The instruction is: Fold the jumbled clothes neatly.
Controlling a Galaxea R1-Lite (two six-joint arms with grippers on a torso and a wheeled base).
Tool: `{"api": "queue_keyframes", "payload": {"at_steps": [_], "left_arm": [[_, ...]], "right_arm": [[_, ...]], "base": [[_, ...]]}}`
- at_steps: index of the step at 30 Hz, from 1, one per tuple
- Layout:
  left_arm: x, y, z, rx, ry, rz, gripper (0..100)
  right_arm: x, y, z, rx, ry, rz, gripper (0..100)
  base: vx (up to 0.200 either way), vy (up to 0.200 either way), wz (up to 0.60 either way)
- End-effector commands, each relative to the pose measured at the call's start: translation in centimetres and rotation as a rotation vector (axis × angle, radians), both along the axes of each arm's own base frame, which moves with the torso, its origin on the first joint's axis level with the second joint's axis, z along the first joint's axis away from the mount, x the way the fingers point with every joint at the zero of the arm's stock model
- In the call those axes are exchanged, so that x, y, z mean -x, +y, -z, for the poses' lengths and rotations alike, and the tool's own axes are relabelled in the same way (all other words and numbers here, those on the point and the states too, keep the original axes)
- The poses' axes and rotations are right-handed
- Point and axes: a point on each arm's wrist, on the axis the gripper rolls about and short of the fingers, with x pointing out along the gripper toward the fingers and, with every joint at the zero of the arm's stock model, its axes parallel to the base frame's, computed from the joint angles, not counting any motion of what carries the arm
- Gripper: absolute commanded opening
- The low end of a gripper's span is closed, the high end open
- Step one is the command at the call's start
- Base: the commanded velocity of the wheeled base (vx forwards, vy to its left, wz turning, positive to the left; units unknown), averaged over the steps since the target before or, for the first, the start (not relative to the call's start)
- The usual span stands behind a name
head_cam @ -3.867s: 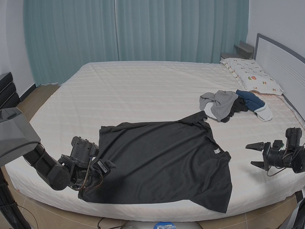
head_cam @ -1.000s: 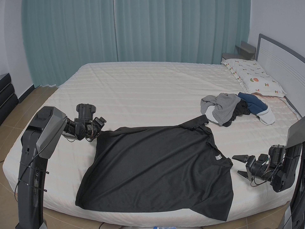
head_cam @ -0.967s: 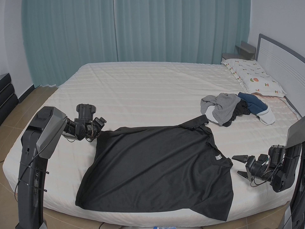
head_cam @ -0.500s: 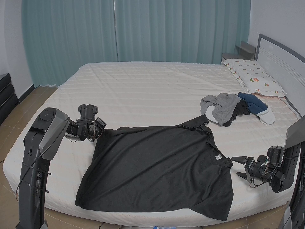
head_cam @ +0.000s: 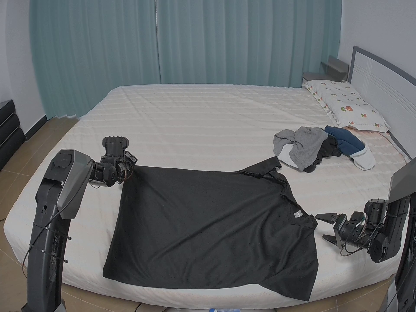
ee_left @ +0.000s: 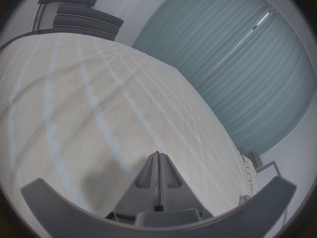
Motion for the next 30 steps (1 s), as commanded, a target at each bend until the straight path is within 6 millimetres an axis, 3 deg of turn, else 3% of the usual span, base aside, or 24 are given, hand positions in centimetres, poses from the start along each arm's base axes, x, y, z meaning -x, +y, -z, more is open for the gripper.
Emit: {"api": "queue_keyframes", "payload": {"at_steps": [1, 22, 23, 30], "left_arm": [[-0.6, 0.8, 0.8, -0.002, -0.004, -0.018, 0], [-0.9, 1.9, 0.7, -0.01, -0.017, -0.046, 0], [-0.9, 1.9, 0.8, -0.008, -0.016, -0.043, 100], [-0.1, 1.6, 1.6, 0.051, 0.032, -0.076, 100]], "right_arm": [[0.0, 0.0, 0.0, 0.0, 0.001, 0.001, 100], [-0.1, 0.0, -0.2, 0.003, -0.011, 0.007, 100], [-0.1, 0.0, -0.4, 0.006, -0.024, 0.008, 100], [-1.6, -0.3, -2.8, 0.034, -0.16, 0.03, 100]], "base": [[0.0, 0.0, 0.0], [0.0, 0.0, 0.0], [0.0, 0.0, 0.0], [0.0, 0.0, 0.0]]}}
